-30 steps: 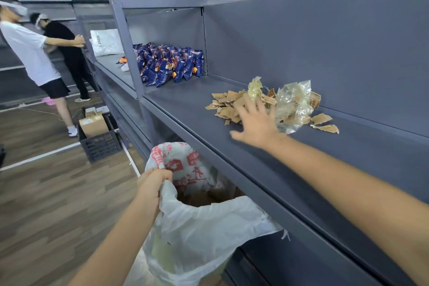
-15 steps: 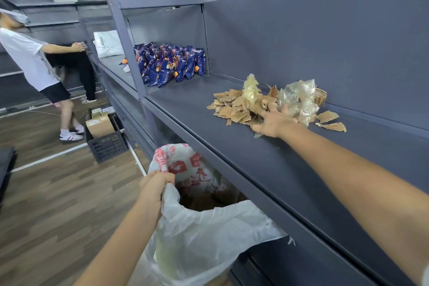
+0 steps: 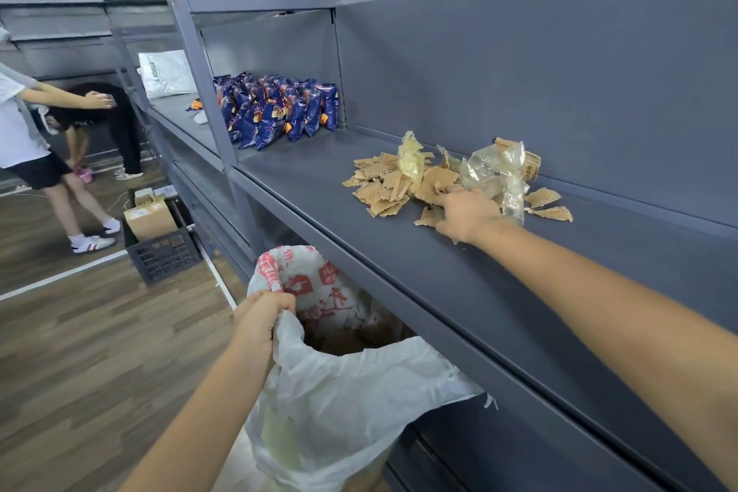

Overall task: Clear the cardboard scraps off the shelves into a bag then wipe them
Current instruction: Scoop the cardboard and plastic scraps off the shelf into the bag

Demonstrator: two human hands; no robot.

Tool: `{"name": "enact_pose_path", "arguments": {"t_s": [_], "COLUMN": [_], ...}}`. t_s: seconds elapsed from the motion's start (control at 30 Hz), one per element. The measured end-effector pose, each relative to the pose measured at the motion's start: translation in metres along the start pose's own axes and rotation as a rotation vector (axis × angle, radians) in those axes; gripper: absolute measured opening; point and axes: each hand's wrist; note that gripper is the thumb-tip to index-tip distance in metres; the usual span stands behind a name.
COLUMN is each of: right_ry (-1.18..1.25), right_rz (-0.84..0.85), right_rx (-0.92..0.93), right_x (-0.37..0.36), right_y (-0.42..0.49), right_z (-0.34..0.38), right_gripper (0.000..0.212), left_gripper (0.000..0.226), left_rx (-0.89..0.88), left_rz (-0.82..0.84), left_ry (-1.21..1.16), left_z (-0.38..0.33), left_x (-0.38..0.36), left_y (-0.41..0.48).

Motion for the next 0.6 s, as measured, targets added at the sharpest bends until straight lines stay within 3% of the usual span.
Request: {"name": "enact_pose_path", "arguments": {"t_s": [0.2,0.33,0.6], "right_ry": [-0.044,-0.108,-0.249], "right_rz": [-0.064,-0.039,-0.04], "right_rx": [-0.015,0.014,0.153], "right_x": [0.008,0.02,0.036], "right_y": [-0.018,-0.036,-0.083], "right_z": [0.005,0.01,0.031], "right_gripper": [0.031,0.022,0.007], "left_gripper": [0.024,0.012,0.014], "left_rx": [-0.03,-0.044,-0.03], "left_rz": [-0.002,0.005,0.063], "left_ry": [-0.009,-0.023,-0.057], "left_z": [0.005,0.007,0.009], "left_x": [0.0,-0.002,0.001], "left_y": [0.0,-0.006,-0.01]}}
Point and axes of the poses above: each hand's wrist, its own y-axis towards the middle knuckle, its own x-axis out of the back of the hand, z = x × y, and after that the axes turned 7 degrees about -y, right-handed
